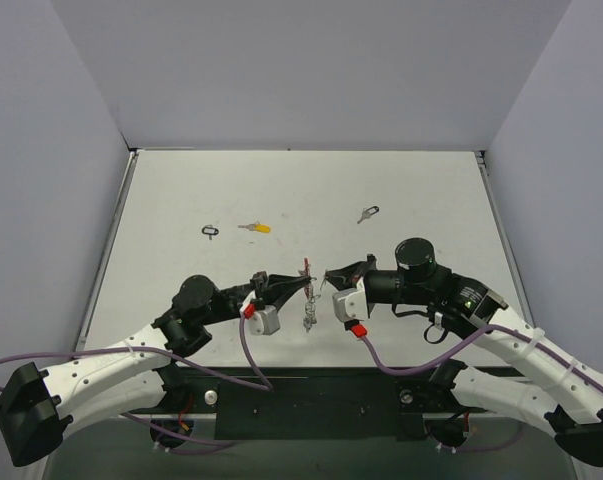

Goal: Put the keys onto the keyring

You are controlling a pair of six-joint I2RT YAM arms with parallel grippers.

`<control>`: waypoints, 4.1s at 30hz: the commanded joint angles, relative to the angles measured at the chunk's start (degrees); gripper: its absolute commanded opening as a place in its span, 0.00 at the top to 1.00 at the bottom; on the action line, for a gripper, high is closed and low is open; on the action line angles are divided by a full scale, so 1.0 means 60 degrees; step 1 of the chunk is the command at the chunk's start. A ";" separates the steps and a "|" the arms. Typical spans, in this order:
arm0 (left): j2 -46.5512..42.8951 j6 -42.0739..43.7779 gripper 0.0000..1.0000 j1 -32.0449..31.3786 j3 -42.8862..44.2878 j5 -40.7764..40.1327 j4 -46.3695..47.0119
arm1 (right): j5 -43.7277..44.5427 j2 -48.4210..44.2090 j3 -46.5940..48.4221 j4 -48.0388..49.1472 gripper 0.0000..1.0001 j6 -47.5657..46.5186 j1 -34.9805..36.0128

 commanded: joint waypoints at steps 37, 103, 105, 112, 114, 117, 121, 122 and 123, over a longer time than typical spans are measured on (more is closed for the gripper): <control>-0.0156 0.0482 1.00 -0.0282 0.0274 -0.0389 0.0138 | -0.0451 0.0441 0.0341 0.0438 1.00 -0.0257 0.0346; -0.0346 0.0746 1.00 -0.0297 0.0274 -0.0550 -0.0082 | -0.0436 0.0631 0.0400 0.0174 1.00 -0.0067 0.0331; -0.0332 0.0746 1.00 -0.0311 0.0288 -0.0550 -0.0082 | -0.0436 0.0617 0.0400 0.0160 1.00 -0.0081 0.0331; -0.0332 0.0731 1.00 -0.0297 0.0303 -0.0550 -0.0082 | -0.0451 0.0632 0.0385 0.0145 1.00 -0.0111 0.0331; -0.0332 0.0731 1.00 -0.0311 0.0289 -0.0565 -0.0082 | -0.0465 0.0646 0.0399 0.0160 1.00 -0.0096 0.0316; -0.0317 0.0717 1.00 -0.0297 0.0289 -0.0550 -0.0082 | -0.0480 0.0647 0.0429 0.0145 1.00 -0.0096 0.0331; -0.0317 0.0717 1.00 -0.0297 0.0303 -0.0550 -0.0097 | -0.0495 0.0661 0.0443 0.0145 1.00 -0.0125 0.0331; -0.0303 0.0717 1.00 -0.0311 0.0318 -0.0550 -0.0097 | -0.0495 0.0661 0.0443 0.0145 1.00 -0.0111 0.0331; -0.0331 0.0717 1.00 -0.0297 0.0318 -0.0536 -0.0097 | -0.0509 0.0690 0.0429 0.0145 1.00 -0.0111 0.0331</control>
